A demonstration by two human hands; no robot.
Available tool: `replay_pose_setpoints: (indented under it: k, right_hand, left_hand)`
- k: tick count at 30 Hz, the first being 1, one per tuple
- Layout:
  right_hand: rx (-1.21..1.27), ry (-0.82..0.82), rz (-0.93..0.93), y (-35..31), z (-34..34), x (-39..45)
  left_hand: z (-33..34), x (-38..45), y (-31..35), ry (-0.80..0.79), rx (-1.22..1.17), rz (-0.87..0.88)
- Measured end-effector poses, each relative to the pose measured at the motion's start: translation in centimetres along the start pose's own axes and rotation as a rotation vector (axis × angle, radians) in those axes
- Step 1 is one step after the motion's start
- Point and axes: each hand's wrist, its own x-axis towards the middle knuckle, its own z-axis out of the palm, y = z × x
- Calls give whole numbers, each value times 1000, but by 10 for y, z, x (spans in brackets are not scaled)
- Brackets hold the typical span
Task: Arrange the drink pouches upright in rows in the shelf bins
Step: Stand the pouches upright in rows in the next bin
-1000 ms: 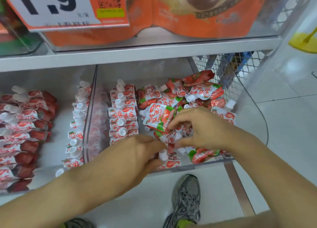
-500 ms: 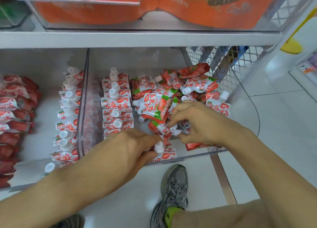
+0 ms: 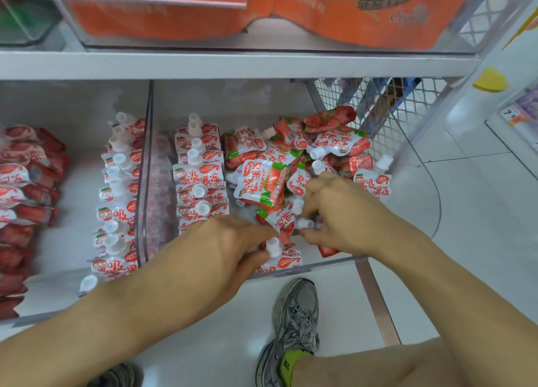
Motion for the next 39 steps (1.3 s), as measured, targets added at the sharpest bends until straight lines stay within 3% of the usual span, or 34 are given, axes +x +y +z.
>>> replay_pose_setpoints:
  k: [5, 7, 10, 14, 19, 24, 26, 30, 32, 35, 39]
  right_hand:
    - [304, 320, 17, 12, -14, -9]
    - [373, 362, 35, 15, -17, -10]
    - [379, 331, 43, 11, -16, -8]
    - [455, 208, 12, -10, -11, -1]
    - [592, 15, -46, -11, -17, -3]
    - [833, -285, -52, 0, -13, 4]
    - [833, -240, -33, 10, -18, 5]
    - [712, 254, 123, 14, -26, 27]
    - [612, 189, 70, 1, -24, 47]
    - [488, -96, 28, -11, -16, 77]
    - [466, -158, 12, -12, -19, 89]
  left_hand:
    - [-2, 2, 3, -67, -44, -24]
    - [-5, 3, 3, -107, -68, -33]
    - [-10, 9, 3, -114, -79, -43]
    - [-9, 13, 4, -53, 99, -14]
    - [-12, 10, -2, 101, 156, -101]
    - [-10, 12, 0, 29, 63, -140]
    - [-9, 12, -2, -35, 42, -71]
    - [-3, 8, -1, -34, 78, -80]
    - [-2, 9, 2, -40, 74, -89]
    - [-2, 8, 3, -33, 49, -113]
    - [-2, 5, 4, -36, 45, -126]
